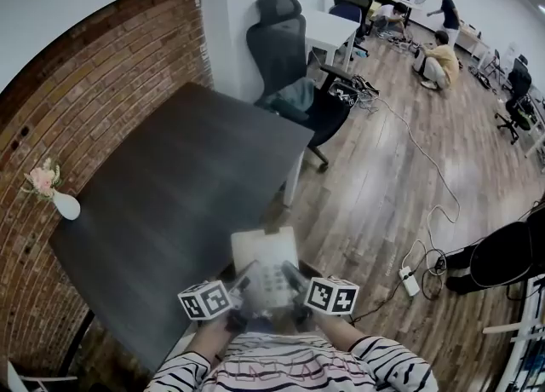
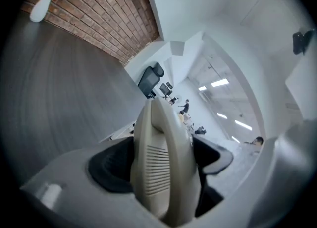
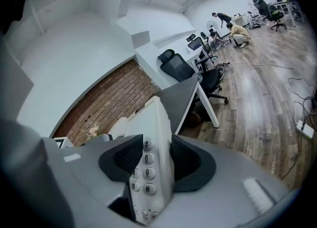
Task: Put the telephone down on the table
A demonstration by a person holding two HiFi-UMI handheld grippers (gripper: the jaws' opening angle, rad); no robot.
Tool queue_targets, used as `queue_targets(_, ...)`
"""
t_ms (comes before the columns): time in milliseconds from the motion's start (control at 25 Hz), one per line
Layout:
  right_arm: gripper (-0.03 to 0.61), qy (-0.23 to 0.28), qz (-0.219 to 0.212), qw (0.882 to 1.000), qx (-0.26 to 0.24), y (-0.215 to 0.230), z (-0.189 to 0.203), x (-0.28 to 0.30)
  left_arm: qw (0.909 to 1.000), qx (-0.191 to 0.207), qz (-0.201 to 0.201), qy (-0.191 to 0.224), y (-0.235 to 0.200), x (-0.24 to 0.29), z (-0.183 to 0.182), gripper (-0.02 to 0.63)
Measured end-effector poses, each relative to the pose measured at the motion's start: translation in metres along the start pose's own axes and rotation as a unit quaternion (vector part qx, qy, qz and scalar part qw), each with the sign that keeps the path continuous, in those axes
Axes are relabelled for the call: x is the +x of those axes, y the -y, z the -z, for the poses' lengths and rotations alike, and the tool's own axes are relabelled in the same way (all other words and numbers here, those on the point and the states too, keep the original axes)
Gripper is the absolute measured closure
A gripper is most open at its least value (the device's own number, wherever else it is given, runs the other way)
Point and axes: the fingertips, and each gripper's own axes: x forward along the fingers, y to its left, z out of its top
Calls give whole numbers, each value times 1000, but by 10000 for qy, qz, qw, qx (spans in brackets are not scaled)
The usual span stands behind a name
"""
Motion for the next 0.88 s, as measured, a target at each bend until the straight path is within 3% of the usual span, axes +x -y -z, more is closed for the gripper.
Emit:
queue_targets(160, 403, 126, 67, 9999, 81, -9, -29, 44, 9999, 101, 53, -129, -21, 24, -47, 247)
queue_targets(440, 403, 84, 97, 9999, -75, -17, -65, 101, 9999, 29, 73, -81, -50, 55, -97, 247)
queue_targets(880, 402, -415, -365, 9979, -337, -16, -110, 177, 9980, -165, -396, 468, -86, 90, -150, 247)
